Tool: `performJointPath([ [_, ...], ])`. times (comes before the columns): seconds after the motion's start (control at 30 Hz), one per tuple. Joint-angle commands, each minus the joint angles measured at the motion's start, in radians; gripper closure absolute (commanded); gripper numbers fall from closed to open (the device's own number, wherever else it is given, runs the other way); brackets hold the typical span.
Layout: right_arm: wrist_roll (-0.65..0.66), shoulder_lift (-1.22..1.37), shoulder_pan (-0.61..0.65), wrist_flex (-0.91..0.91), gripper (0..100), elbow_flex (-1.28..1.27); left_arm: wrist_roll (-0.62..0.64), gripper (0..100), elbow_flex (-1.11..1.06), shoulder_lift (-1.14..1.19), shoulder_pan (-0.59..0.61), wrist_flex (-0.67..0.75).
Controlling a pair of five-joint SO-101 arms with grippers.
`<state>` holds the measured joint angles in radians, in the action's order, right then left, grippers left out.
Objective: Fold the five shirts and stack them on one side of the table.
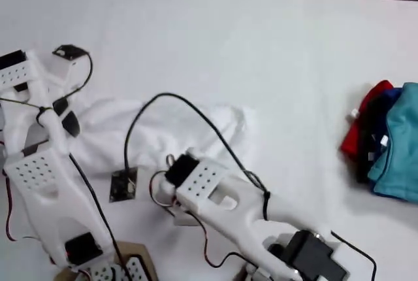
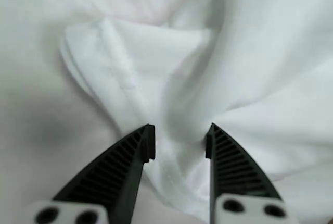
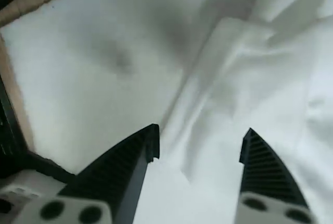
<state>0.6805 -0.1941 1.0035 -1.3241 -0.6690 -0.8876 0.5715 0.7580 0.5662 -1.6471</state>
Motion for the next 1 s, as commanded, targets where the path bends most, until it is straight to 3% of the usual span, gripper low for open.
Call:
performJointPath([
  [0.0,-0.011,0.001,0.007,0.102,73.5,-0.066,-0.006,82,0.004,-0.005,-0.002,0.005],
  [0.27,-0.008,0.013,-0.087,0.226,73.4,-0.17,-0.005,82,0.008,-0.005,-0.006,0.005],
  [0.63,-0.017,0.191,-0.088,0.242,74.5,-0.127,-0.005,82,0.005,-0.005,-0.002,0.003],
  [0.83,-0.017,0.219,-0.099,0.24,97.8,-0.086,-0.005,82,0.008,-0.006,-0.002,0.002],
  [0.97,-0.015,0.219,-0.148,0.24,97.8,-0.086,-0.005,82,0.008,-0.006,-0.002,0.0],
])
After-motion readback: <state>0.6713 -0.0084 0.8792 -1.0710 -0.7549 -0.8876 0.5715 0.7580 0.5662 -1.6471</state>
